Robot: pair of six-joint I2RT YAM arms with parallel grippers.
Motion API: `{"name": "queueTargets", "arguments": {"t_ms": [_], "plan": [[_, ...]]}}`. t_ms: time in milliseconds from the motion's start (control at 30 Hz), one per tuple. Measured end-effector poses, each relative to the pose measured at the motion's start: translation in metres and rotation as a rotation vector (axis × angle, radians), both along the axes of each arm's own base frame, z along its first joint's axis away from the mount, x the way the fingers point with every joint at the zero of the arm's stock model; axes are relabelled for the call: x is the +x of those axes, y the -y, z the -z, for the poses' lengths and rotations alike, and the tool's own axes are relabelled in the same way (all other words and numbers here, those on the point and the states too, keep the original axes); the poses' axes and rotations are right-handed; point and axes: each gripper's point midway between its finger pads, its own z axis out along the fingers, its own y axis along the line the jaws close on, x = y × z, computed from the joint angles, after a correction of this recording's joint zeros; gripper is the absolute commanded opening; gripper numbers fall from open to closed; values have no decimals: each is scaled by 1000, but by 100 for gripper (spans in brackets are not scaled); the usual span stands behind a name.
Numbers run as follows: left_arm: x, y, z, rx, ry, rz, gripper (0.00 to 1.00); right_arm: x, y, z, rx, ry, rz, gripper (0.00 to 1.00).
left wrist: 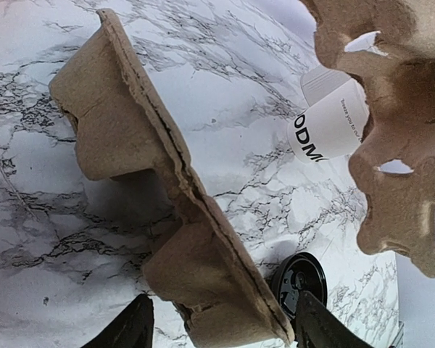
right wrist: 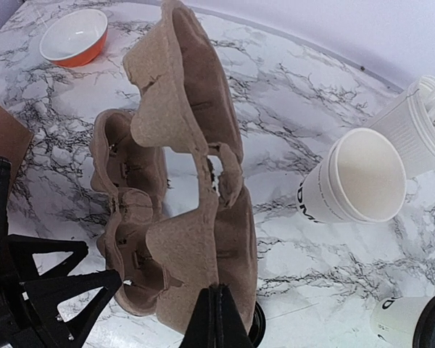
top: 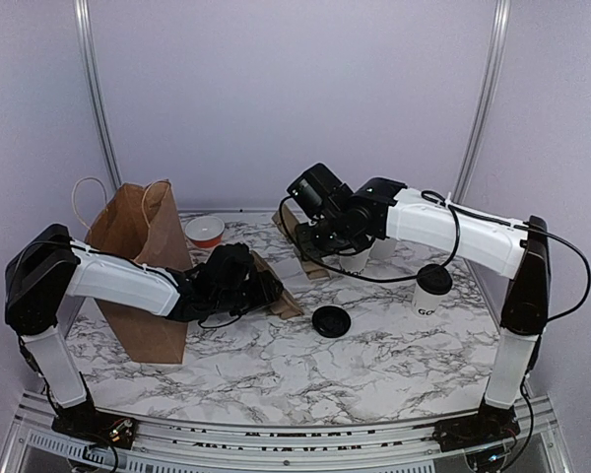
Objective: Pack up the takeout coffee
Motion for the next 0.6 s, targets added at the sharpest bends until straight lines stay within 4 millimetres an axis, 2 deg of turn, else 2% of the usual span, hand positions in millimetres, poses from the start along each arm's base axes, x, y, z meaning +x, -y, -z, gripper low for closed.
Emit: {"name": "queueTargets", "arguments": {"t_ms": [133,233,333,600], "plan": [[0,-3,2,11,-3,-11,64,0,1,-2,4,4,5,0],[-1,-7,5,20,-4,-21,62,-2,5,7,-14,-9,6,0],[-4,-14,9,33,-9,-33,60,-4,8,14,-32,-23,6,0],[-13,-35,18,66,-28,-65,51,-4,7,14,-31,-22,6,0]]}}
